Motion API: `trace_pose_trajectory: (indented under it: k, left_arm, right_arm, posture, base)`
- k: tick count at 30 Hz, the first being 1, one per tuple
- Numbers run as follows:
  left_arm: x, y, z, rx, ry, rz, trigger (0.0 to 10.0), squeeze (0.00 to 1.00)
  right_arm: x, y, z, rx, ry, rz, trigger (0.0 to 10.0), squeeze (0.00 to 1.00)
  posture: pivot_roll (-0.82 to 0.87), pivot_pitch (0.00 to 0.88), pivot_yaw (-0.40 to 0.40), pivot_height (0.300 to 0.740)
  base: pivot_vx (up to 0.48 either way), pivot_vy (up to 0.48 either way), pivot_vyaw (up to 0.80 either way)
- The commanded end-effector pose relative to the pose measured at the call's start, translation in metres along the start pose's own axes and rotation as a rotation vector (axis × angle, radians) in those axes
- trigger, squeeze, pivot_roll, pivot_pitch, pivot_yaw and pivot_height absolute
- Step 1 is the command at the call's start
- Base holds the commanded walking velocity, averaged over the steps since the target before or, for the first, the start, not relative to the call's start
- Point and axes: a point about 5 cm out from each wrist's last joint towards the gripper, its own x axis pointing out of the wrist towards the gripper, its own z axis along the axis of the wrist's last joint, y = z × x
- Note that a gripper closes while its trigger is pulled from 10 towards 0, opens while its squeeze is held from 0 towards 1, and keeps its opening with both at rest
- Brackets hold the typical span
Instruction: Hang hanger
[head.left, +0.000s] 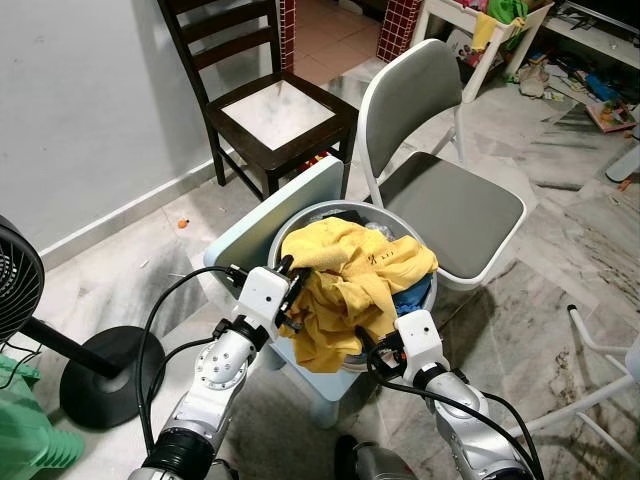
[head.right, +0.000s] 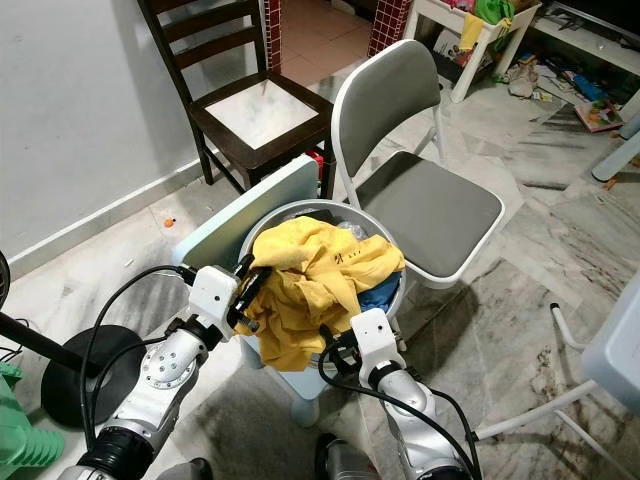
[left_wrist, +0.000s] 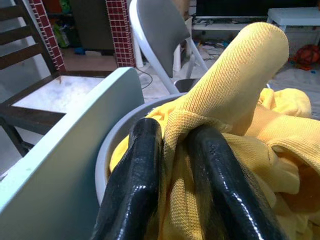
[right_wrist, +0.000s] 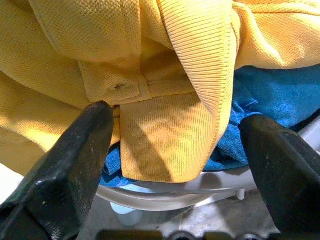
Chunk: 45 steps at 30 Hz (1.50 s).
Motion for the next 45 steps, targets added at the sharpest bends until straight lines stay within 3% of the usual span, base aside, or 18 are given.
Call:
trace_pose_trajectory:
  k: [1, 11, 13, 14, 15, 17, 19, 21, 29, 30, 39, 40, 41, 45]
  left_arm:
    - [-0.003, 0.001, 0.0, 0.016, 0.005, 0.0, 10.0, 0.0]
    - [0.001, 0.015, 0.01, 0.056, -0.034, 0.052, 10.0, 0.0]
    - [0.001, 0.015, 0.009, 0.053, -0.026, 0.046, 8.1, 0.0]
    - [0.0, 0.014, 0.008, 0.052, -0.021, 0.04, 8.1, 0.0]
    - [-0.001, 0.012, 0.005, 0.053, -0.009, 0.022, 4.5, 0.0]
    - [-0.001, 0.008, 0.001, 0.044, 0.013, -0.004, 2.7, 0.0]
    - [-0.002, 0.001, -0.003, 0.049, 0.034, -0.05, 4.8, 0.0]
    - [-0.003, -0.004, -0.006, 0.064, 0.052, -0.091, 10.0, 0.0]
    - [-0.003, -0.002, -0.012, 0.063, 0.089, -0.106, 10.0, 0.0]
    - [-0.003, 0.0, -0.013, 0.055, 0.095, -0.106, 10.0, 1.0]
    - [-0.005, 0.004, -0.016, 0.1, 0.111, -0.101, 10.0, 1.0]
    - [-0.005, 0.005, -0.016, 0.102, 0.111, -0.099, 10.0, 0.81]
    - [-0.005, 0.005, -0.017, 0.102, 0.113, -0.098, 10.0, 0.0]
    - [-0.006, 0.007, -0.018, 0.109, 0.126, -0.103, 10.0, 0.0]
  right_arm:
    - [-0.003, 0.0, -0.007, -0.001, 0.022, 0.003, 10.0, 0.14]
    - [-0.003, 0.001, -0.007, 0.002, 0.025, 0.002, 10.0, 0.14]
    - [-0.003, 0.001, -0.007, 0.002, 0.025, 0.004, 10.0, 0.14]
    - [-0.003, 0.001, -0.007, 0.002, 0.024, 0.004, 10.0, 0.14]
    - [-0.003, 0.001, -0.007, 0.001, 0.024, 0.005, 10.0, 0.13]
    - [-0.002, 0.001, -0.006, 0.002, 0.022, 0.005, 10.0, 0.14]
    - [-0.002, 0.002, -0.006, 0.003, 0.021, 0.003, 10.0, 0.14]
    - [-0.002, 0.002, -0.006, 0.005, 0.021, 0.0, 10.0, 0.14]
    - [-0.004, 0.002, -0.008, 0.011, 0.024, -0.008, 10.0, 0.14]
    - [-0.004, 0.002, -0.008, 0.012, 0.023, -0.009, 10.0, 0.14]
    - [-0.003, 0.002, -0.007, 0.011, 0.022, -0.007, 10.0, 0.13]
    - [-0.003, 0.002, -0.007, 0.011, 0.022, -0.006, 10.0, 0.14]
    - [-0.003, 0.002, -0.007, 0.011, 0.022, -0.006, 10.0, 0.14]
    - [-0.003, 0.003, -0.007, 0.01, 0.021, -0.004, 10.0, 0.14]
  posture:
    - [-0.08, 0.188, -0.084, 0.74]
    - [-0.08, 0.188, -0.083, 0.74]
    - [-0.08, 0.188, -0.084, 0.74]
    - [-0.08, 0.188, -0.083, 0.74]
    - [-0.08, 0.189, -0.084, 0.74]
    - [-0.08, 0.189, -0.083, 0.74]
    - [-0.09, 0.19, -0.081, 0.74]
    - [-0.09, 0.19, -0.078, 0.74]
    - [-0.1, 0.19, -0.071, 0.74]
    - [-0.1, 0.19, -0.07, 0.74]
    - [-0.09, 0.19, -0.073, 0.74]
    - [-0.09, 0.191, -0.074, 0.74]
    - [-0.09, 0.191, -0.074, 0.74]
    - [-0.09, 0.192, -0.076, 0.74]
  base:
    - [0.0, 0.0, 0.0]
    - [0.0, 0.0, 0.0]
    - [0.0, 0.0, 0.0]
    - [0.0, 0.0, 0.0]
    - [0.0, 0.0, 0.0]
    - [0.0, 0.0, 0.0]
    - [0.0, 0.0, 0.0]
    - [0.0, 0.0, 0.0]
    - [0.0, 0.0, 0.0]
    - [0.0, 0.0, 0.0]
    - [0.0, 0.0, 0.0]
    - [0.0, 0.0, 0.0]
    - [0.0, 0.0, 0.0]
    - [0.0, 0.0, 0.0]
